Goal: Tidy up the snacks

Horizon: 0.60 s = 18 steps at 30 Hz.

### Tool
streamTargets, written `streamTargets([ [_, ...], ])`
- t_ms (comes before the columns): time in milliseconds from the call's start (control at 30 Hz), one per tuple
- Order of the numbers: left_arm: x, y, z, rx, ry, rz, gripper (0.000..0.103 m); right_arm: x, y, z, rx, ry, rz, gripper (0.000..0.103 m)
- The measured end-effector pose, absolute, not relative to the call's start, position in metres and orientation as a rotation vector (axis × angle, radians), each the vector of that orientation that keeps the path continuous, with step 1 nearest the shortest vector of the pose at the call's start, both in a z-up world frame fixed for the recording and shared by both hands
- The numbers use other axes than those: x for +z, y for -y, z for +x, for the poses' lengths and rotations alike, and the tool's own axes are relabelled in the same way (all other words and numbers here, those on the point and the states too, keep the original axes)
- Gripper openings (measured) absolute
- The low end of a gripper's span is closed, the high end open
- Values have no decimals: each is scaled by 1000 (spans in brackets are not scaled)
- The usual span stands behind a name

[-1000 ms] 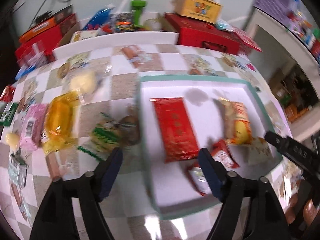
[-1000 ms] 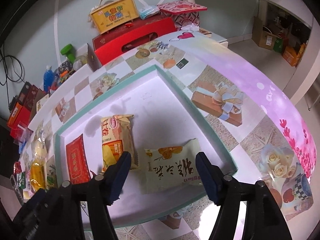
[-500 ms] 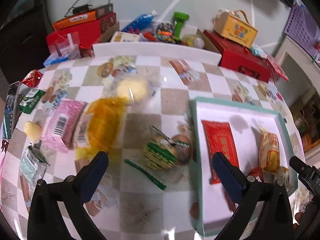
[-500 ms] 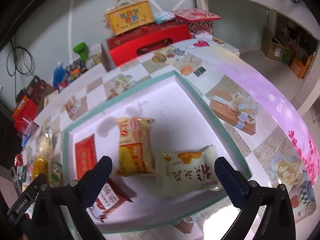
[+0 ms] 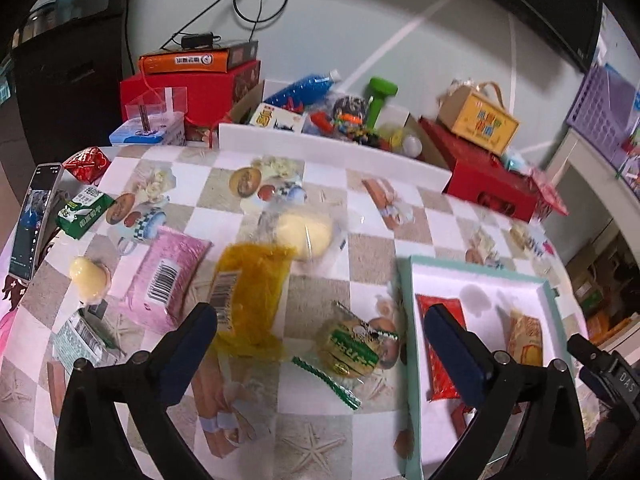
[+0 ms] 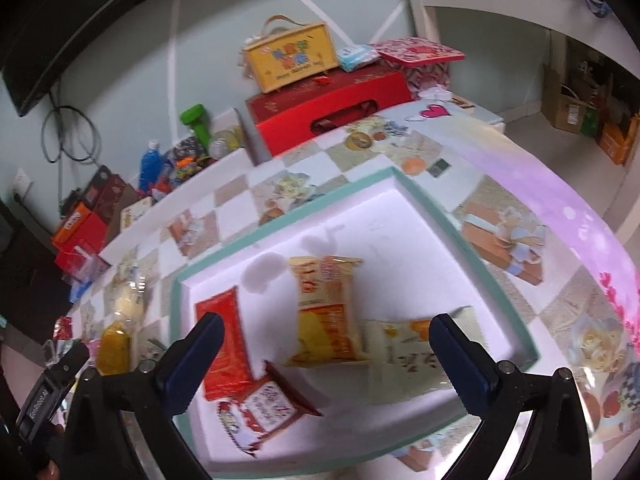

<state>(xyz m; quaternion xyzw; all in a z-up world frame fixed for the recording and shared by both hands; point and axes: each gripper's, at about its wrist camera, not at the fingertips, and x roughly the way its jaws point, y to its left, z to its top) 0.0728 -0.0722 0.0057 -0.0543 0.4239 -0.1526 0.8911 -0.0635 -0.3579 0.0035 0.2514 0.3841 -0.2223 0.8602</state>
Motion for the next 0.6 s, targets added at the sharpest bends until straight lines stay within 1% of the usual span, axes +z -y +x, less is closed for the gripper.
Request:
streamTargets([
  [133, 8, 61, 77, -312, -891, -124, 103, 2, 345, -55, -421, -814, 511, 103],
  [233, 5, 54, 83, -322, -964, -151, 103, 2, 336, -51, -416, -816, 488, 103],
  [333, 1, 45, 87, -344, -988, -208, 103, 0, 328, -45, -412, -840, 467, 103],
  [467, 3, 34, 88, -288, -956, -174, 103, -7, 320, -36, -363, -865, 501, 103],
  [600, 6, 16, 92, -252, -924, -195, 103, -5, 303, -24, -356, -855, 455, 103],
])
